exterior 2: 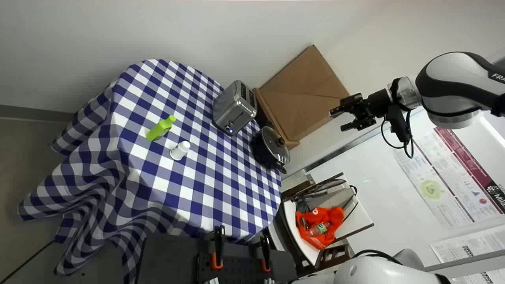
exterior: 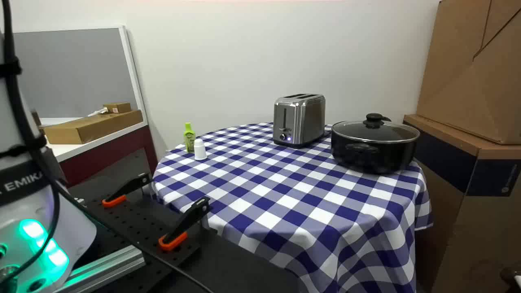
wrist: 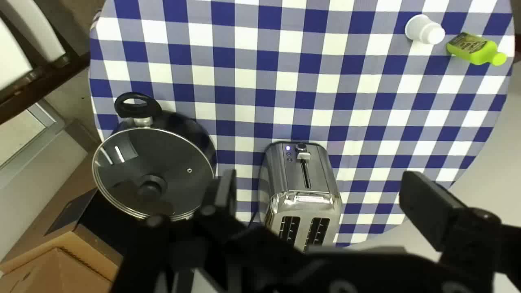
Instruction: Press the bottom right button on the toaster
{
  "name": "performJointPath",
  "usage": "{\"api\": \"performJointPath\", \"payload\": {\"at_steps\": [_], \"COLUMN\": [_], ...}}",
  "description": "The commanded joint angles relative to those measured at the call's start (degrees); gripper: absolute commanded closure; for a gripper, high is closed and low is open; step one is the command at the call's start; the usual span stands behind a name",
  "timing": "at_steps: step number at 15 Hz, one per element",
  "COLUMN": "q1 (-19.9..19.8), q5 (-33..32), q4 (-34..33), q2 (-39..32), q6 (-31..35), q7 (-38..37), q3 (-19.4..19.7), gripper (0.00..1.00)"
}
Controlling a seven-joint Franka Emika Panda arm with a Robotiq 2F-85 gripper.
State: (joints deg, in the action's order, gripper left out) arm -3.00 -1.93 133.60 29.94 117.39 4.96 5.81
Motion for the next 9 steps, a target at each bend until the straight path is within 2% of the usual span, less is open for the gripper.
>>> {"api": "performJointPath", "payload": {"at_steps": [1, 6, 9], "q1": [-0.28, -0.28, -1.97], "q5": [0.15, 0.15, -0.88], "q4": [-0.13, -0.14, 0.45], "q2": [-0.04, -0.02, -0.45], "q6": [-0.11, -0.11, 3.23], "q7": [0.13, 0.13, -4.6], "q3": [-0.22, -0.22, -1.09], "gripper": [0.0, 0.0, 0.0]}}
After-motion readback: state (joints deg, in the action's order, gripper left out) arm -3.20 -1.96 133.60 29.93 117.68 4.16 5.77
